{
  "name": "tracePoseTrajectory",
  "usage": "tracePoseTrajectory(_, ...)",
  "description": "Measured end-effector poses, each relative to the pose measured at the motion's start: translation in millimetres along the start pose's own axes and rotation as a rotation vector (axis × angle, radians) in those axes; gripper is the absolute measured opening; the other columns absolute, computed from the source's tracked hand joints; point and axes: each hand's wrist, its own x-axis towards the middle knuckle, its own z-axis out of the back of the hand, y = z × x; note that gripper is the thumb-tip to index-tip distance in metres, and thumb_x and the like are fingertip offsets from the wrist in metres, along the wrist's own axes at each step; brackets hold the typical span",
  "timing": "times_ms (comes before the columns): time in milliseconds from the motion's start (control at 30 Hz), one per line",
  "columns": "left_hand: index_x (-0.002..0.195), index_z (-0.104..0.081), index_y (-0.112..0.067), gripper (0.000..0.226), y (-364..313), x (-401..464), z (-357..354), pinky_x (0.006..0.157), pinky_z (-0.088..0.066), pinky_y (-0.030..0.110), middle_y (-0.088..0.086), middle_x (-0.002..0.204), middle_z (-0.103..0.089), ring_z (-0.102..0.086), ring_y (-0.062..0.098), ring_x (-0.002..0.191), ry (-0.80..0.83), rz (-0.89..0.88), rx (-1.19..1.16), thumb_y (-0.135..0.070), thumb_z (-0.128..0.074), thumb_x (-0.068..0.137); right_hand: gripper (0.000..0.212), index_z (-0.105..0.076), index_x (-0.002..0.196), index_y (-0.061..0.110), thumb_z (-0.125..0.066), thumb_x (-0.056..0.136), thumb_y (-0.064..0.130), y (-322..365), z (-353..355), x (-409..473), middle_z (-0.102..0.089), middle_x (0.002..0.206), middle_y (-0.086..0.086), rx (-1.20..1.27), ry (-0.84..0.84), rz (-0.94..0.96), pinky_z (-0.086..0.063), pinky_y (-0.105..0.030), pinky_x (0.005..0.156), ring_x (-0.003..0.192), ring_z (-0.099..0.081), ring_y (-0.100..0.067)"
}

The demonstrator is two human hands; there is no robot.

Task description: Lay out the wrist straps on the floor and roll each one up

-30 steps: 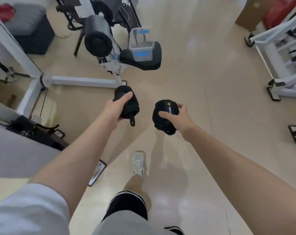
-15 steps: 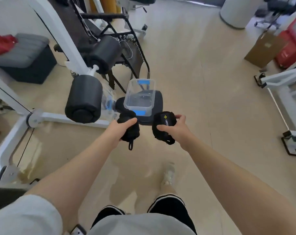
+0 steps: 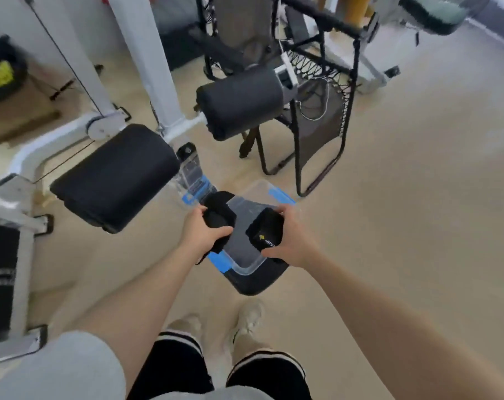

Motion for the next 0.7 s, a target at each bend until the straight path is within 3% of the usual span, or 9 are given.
tracePoseTrajectory(67,0.132,-0.042,-0.012,0.077,7,17,-11,0.093,-0.049,0.041,0.008,0.125,-0.052,-0.054,0.025,0.11,-0.002,-0.046,0.1,-0.025,-0.083,0.068,0.079,-0.032,0.13,0.025,-0.078,0.066,0.028,-6,-4,25,-0.049,0.125,0.004,-0.293,0.062,0.173,-0.036,-0.041,0.1,0.116,-0.045,-0.026)
tracePoseTrajectory(167,0.139,-0.036,-0.016,0.08,23,43,-31,0.101,-0.04,0.038,0.006,0.137,-0.042,-0.045,0.026,0.122,-0.012,-0.172,0.334,-0.026,-0.078,0.072,0.077,-0.024,0.138,0.029,-0.072,0.078,0.022,-15,-21,56,-0.034,0.144,0.007,-0.63,0.184,0.358,-0.035,-0.045,0.103,0.13,-0.032,-0.025)
tracePoseTrajectory(267,0.142,-0.031,-0.024,0.074,38,70,-50,0.107,-0.028,0.037,-0.001,0.142,-0.039,-0.039,0.024,0.128,-0.081,-0.308,0.666,-0.036,-0.069,0.079,0.077,-0.018,0.141,0.032,-0.067,0.084,0.018,-34,-39,85,-0.028,0.148,0.006,-0.75,0.27,0.401,-0.038,-0.048,0.103,0.135,-0.025,-0.025)
tracePoseTrajectory(367,0.144,-0.025,-0.03,0.072,53,89,-66,0.111,-0.013,0.045,-0.006,0.148,-0.027,-0.022,0.028,0.137,-0.066,-0.297,0.839,-0.039,-0.063,0.083,0.075,-0.017,0.143,0.032,-0.064,0.086,0.014,-43,-47,116,-0.026,0.149,0.005,-0.842,0.342,0.488,-0.038,-0.048,0.105,0.138,-0.02,-0.025)
tracePoseTrajectory(467,0.149,-0.013,-0.029,0.079,61,97,-77,0.113,-0.004,0.052,0.002,0.154,-0.002,-0.003,0.035,0.142,0.027,-0.245,0.854,-0.029,-0.062,0.086,0.073,-0.02,0.145,0.031,-0.062,0.087,0.017,-48,-51,138,-0.024,0.149,0.004,-0.892,0.486,0.545,-0.045,-0.043,0.099,0.136,-0.02,-0.024)
tracePoseTrajectory(533,0.151,-0.001,-0.026,0.091,61,97,-74,0.115,-0.001,0.05,0.005,0.155,0.015,0.008,0.031,0.144,0.087,-0.231,0.814,-0.028,-0.063,0.085,0.065,-0.03,0.143,0.032,-0.063,0.087,0.023,-56,-57,144,-0.023,0.149,0.002,-0.873,0.568,0.573,-0.041,-0.043,0.102,0.136,-0.016,-0.025)
tracePoseTrajectory(633,0.15,0.007,-0.023,0.103,64,94,-60,0.116,-0.01,0.044,0.011,0.157,0.014,0.001,0.033,0.145,-0.004,-0.114,0.707,-0.038,-0.067,0.081,0.057,-0.038,0.141,0.029,-0.061,0.09,0.028,-64,-66,141,-0.022,0.15,-0.004,-0.575,0.549,0.435,-0.024,-0.041,0.112,0.139,-0.014,-0.028)
tracePoseTrajectory(700,0.15,0.007,-0.024,0.108,67,88,-55,0.111,-0.024,0.045,0.016,0.157,0.003,-0.017,0.039,0.14,-0.068,0.119,0.54,-0.041,-0.072,0.079,0.058,-0.033,0.144,0.022,-0.058,0.092,0.024,-65,-67,143,-0.029,0.148,-0.009,-0.395,0.366,0.202,-0.031,-0.041,0.111,0.134,-0.032,-0.03)
